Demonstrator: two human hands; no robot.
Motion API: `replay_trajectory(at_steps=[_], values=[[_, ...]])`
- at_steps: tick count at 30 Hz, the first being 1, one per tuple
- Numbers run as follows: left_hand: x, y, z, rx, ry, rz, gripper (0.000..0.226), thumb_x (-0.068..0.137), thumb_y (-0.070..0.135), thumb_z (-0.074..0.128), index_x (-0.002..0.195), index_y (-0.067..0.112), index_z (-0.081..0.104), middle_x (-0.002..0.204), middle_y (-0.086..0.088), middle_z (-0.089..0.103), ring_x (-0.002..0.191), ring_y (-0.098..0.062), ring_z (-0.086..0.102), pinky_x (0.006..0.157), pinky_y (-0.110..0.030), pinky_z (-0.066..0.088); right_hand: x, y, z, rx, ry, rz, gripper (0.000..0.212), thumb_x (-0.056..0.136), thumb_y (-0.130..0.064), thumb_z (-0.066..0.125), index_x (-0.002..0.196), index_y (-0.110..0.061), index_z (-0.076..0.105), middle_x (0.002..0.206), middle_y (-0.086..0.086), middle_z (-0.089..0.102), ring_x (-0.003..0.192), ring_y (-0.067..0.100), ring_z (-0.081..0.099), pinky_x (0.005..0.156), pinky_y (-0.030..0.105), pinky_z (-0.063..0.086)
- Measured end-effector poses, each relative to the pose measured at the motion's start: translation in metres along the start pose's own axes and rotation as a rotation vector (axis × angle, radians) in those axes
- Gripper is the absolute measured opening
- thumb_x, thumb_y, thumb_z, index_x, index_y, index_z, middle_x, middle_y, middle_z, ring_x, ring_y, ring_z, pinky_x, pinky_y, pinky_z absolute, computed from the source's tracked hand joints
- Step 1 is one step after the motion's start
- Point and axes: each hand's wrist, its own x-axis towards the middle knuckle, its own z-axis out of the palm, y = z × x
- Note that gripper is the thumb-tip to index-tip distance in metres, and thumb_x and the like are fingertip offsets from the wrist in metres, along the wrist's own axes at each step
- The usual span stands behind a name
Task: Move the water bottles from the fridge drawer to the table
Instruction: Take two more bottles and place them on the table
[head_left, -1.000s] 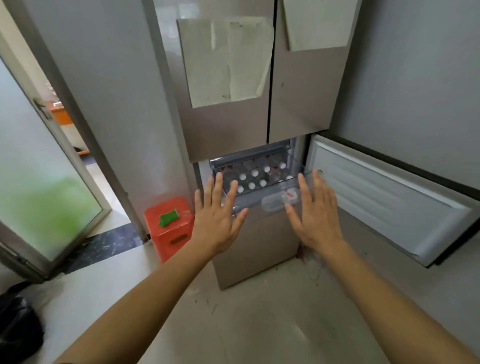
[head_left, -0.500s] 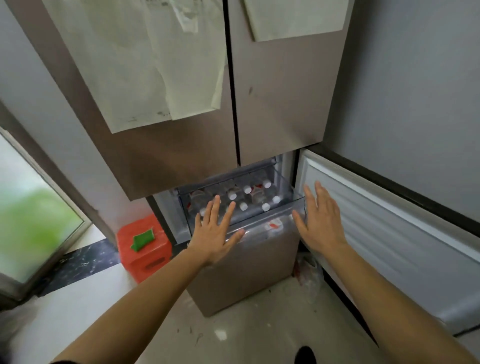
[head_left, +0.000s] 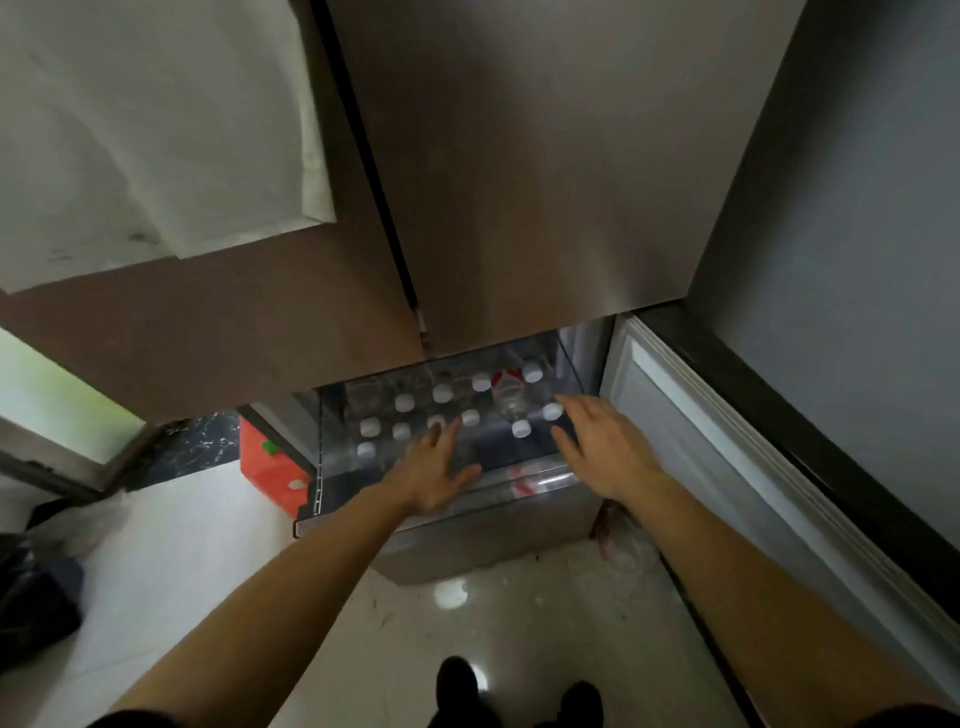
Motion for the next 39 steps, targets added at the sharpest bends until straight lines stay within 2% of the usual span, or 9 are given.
replay_trajectory(at_steps=[2,6,9,13,18,23,30,35,39], values=[[0.020,0.011,-0.001,-0.064,-0.109,-0.008,0.081,0.096,0.060,0.042,0.157,0.026,0.002,0.164,-0.009,0.010,0.150,-0.031,0.014,0.120,-0.042,0.018,0.001,0.010,0.003,0.031,0.003,0.000,0.050,0.101,-0.038,0.048,0.147,-0.020,0.040,0.144,0.008,0.051,0.129,0.025,0.050,0.104,0.038,0.046],[0.061,0.030,0.003,-0.240,-0.258,0.040,0.063,0.096,0.055,0.049,0.148,0.020,0.040,0.151,0.000,0.041,0.138,-0.021,0.040,0.117,-0.036,0.028,-0.004,0.031,0.007,0.044,-0.029,0.033,0.054,0.100,-0.043,0.048,0.148,-0.021,0.038,0.144,0.007,0.051,0.129,0.025,0.050,0.104,0.040,0.046],[0.093,0.036,0.017,-0.087,-0.408,0.057,0.037,0.100,0.042,0.047,0.132,0.026,0.057,0.142,0.001,0.052,0.129,-0.019,0.048,0.114,-0.039,0.032,-0.008,0.041,0.009,0.065,-0.049,0.080,0.057,0.100,-0.047,0.046,0.148,-0.019,0.039,0.145,0.007,0.051,0.130,0.024,0.050,0.105,0.040,0.046],[0.110,0.042,0.025,-0.001,-0.590,0.092,0.036,0.098,0.038,0.056,0.124,0.014,0.060,0.130,-0.004,0.056,0.117,-0.020,0.052,0.098,-0.023,0.038,-0.001,0.040,0.011,0.059,-0.068,0.067,0.055,0.101,-0.042,0.047,0.150,-0.018,0.038,0.147,0.007,0.048,0.132,0.023,0.047,0.107,0.038,0.043],[0.115,0.028,0.034,0.000,-0.540,0.049,0.046,0.101,0.023,0.051,0.144,0.010,0.043,0.153,-0.010,0.040,0.139,-0.026,0.039,0.113,-0.032,0.027,0.014,0.032,0.020,-0.014,-0.045,0.015,0.050,0.101,-0.036,0.042,0.147,-0.015,0.043,0.145,0.010,0.050,0.133,0.026,0.046,0.111,0.039,0.039],[0.108,0.010,0.031,-0.078,-0.446,0.007,0.053,0.097,0.030,0.059,0.144,0.011,0.045,0.149,-0.009,0.045,0.136,-0.024,0.042,0.111,-0.028,0.030,0.045,0.019,0.026,-0.128,-0.060,-0.044,0.052,0.093,-0.035,0.050,0.142,-0.016,0.048,0.143,0.011,0.052,0.134,0.030,0.045,0.118,0.047,0.028],[0.087,-0.042,0.019,-0.107,-0.383,-0.098,0.066,0.090,0.035,0.068,0.146,0.015,0.040,0.149,-0.006,0.044,0.135,-0.024,0.043,0.111,-0.031,0.032,0.093,-0.003,0.046,0.039,-0.255,0.088,0.059,0.088,-0.041,0.064,0.141,-0.021,0.047,0.141,0.012,0.050,0.127,0.033,0.049,0.101,0.045,0.047],[0.072,-0.085,0.013,-0.081,-0.330,-0.143,0.070,0.084,0.040,0.074,0.145,0.023,0.042,0.145,-0.003,0.050,0.128,-0.024,0.049,0.109,-0.033,0.036,0.136,-0.027,0.073,0.391,-0.336,0.287,0.056,0.089,-0.042,0.068,0.135,-0.016,0.052,0.130,0.008,0.059,0.114,0.027,0.058,0.086,0.032,0.047],[0.066,-0.096,0.015,-0.148,-0.333,-0.204,0.064,0.088,0.036,0.070,0.144,0.021,0.042,0.143,-0.005,0.052,0.129,-0.026,0.049,0.103,-0.028,0.036,0.167,-0.048,0.090,0.813,-0.250,0.540,0.058,0.083,-0.044,0.072,0.124,-0.009,0.050,0.117,0.016,0.062,0.107,0.032,0.063,0.092,0.047,0.055]])
